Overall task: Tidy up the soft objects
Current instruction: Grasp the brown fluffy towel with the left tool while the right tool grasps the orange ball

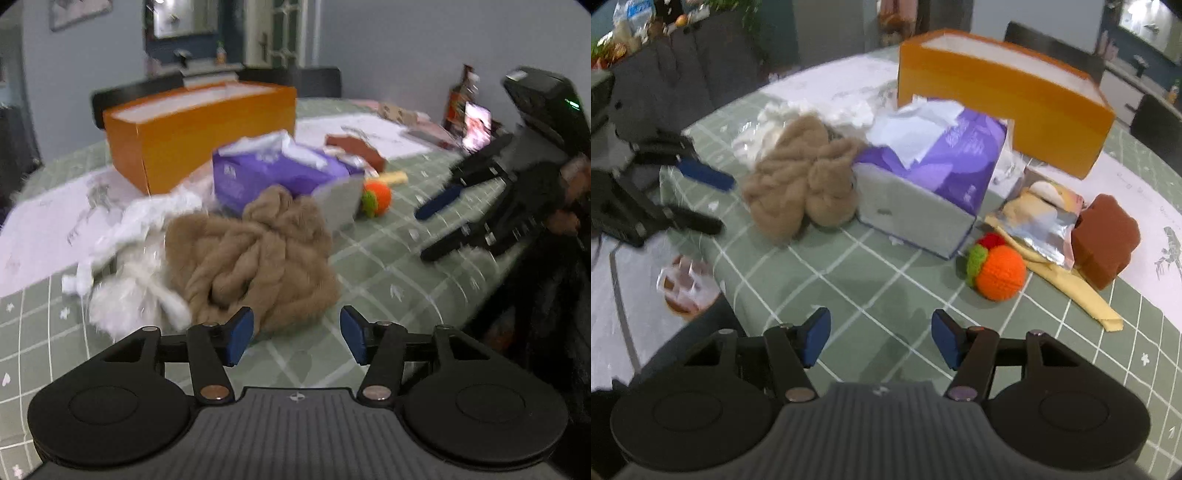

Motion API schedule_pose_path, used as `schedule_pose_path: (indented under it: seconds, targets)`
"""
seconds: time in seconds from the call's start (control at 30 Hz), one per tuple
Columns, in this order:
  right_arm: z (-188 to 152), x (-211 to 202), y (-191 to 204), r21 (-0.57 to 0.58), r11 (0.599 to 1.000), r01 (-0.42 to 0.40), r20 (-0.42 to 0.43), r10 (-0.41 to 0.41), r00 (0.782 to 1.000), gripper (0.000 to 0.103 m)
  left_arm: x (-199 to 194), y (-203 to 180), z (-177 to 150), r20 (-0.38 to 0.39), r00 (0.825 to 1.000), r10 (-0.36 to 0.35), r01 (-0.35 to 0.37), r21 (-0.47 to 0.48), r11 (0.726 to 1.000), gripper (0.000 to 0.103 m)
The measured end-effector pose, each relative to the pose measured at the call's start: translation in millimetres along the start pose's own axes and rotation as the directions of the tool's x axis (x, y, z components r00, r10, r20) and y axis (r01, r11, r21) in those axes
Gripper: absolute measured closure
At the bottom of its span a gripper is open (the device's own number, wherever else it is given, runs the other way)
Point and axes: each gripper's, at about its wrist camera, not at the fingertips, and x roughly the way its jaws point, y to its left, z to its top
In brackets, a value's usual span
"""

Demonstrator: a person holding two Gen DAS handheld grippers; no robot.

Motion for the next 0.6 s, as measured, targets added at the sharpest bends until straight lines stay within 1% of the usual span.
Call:
schedule_pose_path:
  seconds: [0.07, 0.1, 0.17, 0.23, 0.27, 0.3, 0.33, 0.37, 0.4, 0.47, 0.5, 0.6]
  targets:
    - [-4, -2, 1, 0.034, 0.999, 0.024, 0.042, -0.026, 0.999, 0.042, 6, -10, 3, 0.046, 0.998, 0.045, -0.045, 0.004, 0.999, 0.038]
    - [-6, -2, 0, 0.057, 0.997, 0.051, 0.066, -0.054, 0.996, 0.041, 9, -15, 5, 0.064, 0.996, 0.067, -0.068, 0.013, 0.998, 0.037]
    - [-11, -2, -7, 0.122, 0.986, 0.111, 0.111, -0.125, 0.986, 0.036, 16, -25, 10, 0.089, 0.986, 0.141, -0.145, 0.048, 0.988, 0.031]
    - [-16, 1, -16, 0.193, 0.968, 0.16, 0.146, -0.189, 0.971, 0.033, 24, -35, 16, 0.104, 0.971, 0.216, -0.224, 0.083, 0.971, 0.03]
    - [-18, 2, -20, 0.222, 0.959, 0.175, 0.154, -0.212, 0.965, 0.031, 27, -38, 17, 0.113, 0.964, 0.239, -0.25, 0.097, 0.963, 0.028]
    - [-19, 5, -24, 0.254, 0.948, 0.192, 0.163, -0.238, 0.958, 0.03, 31, -42, 19, 0.124, 0.958, 0.258, -0.272, 0.12, 0.955, 0.021]
    - [-19, 8, -26, 0.274, 0.94, 0.203, 0.169, -0.255, 0.952, 0.03, 35, -45, 21, 0.131, 0.954, 0.268, -0.286, 0.142, 0.948, 0.018]
    - [-19, 11, -27, 0.287, 0.934, 0.212, 0.176, -0.269, 0.947, 0.029, 40, -49, 22, 0.133, 0.952, 0.277, -0.297, 0.167, 0.94, 0.015]
    - [-18, 15, -28, 0.299, 0.929, 0.219, 0.182, -0.281, 0.942, 0.026, 44, -52, 23, 0.126, 0.949, 0.289, -0.31, 0.192, 0.931, 0.015]
    - [-16, 21, -28, 0.315, 0.92, 0.234, 0.196, -0.304, 0.932, 0.024, 55, -56, 23, 0.088, 0.942, 0.323, -0.335, 0.231, 0.913, 0.015]
    - [-14, 25, -28, 0.313, 0.916, 0.25, 0.199, -0.321, 0.926, 0.024, 60, -58, 22, 0.075, 0.936, 0.344, -0.352, 0.245, 0.903, 0.014]
    - [-10, 37, -25, 0.275, 0.909, 0.313, 0.195, -0.371, 0.908, 0.026, 64, -61, 16, 0.071, 0.923, 0.378, -0.383, 0.253, 0.888, 0.011]
